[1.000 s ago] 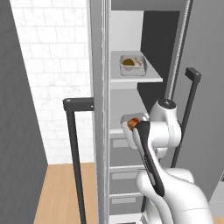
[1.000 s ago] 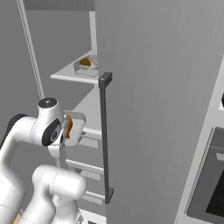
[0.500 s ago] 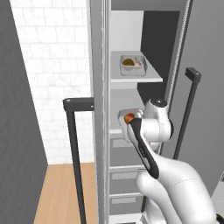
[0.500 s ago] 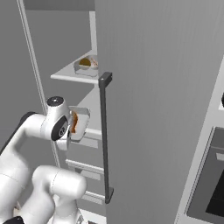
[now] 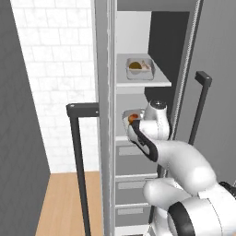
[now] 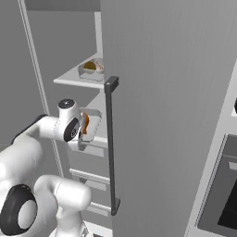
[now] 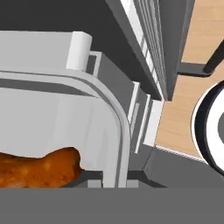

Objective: Take the meat container that has the chicken drumstick and place it on the second highest rack of the freezer. Then take the vegetable container that has the garlic and avocado and place it on the highest rack of the freezer.

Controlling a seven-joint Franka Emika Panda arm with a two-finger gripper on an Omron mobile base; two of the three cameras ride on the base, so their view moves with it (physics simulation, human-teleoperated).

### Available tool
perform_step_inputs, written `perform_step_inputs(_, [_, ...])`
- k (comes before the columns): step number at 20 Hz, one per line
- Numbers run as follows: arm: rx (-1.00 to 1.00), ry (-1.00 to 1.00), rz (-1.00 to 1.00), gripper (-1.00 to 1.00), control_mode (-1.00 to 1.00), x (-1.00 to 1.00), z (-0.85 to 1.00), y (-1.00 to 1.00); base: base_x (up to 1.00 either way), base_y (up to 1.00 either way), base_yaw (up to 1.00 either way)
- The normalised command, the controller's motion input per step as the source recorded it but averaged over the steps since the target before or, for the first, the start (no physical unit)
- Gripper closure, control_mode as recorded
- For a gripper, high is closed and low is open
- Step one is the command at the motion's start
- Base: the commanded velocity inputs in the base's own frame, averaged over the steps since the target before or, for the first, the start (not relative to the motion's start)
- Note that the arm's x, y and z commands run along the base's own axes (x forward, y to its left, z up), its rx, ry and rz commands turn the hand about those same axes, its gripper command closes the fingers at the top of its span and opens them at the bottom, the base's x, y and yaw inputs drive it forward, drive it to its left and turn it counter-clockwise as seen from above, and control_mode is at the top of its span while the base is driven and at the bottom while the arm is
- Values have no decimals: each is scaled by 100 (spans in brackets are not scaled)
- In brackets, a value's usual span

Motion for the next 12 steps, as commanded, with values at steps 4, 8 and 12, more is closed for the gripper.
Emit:
perform_step_inputs(4, [0,2,-7,100,-100,76,-8,-26,0,0,0])
perform_step_inputs(8, [0,3,-2,100,-100,68,-4,-18,0,0,0])
perform_step_inputs(12, [0,1,0,100,-100,61,-5,0,0,0,0])
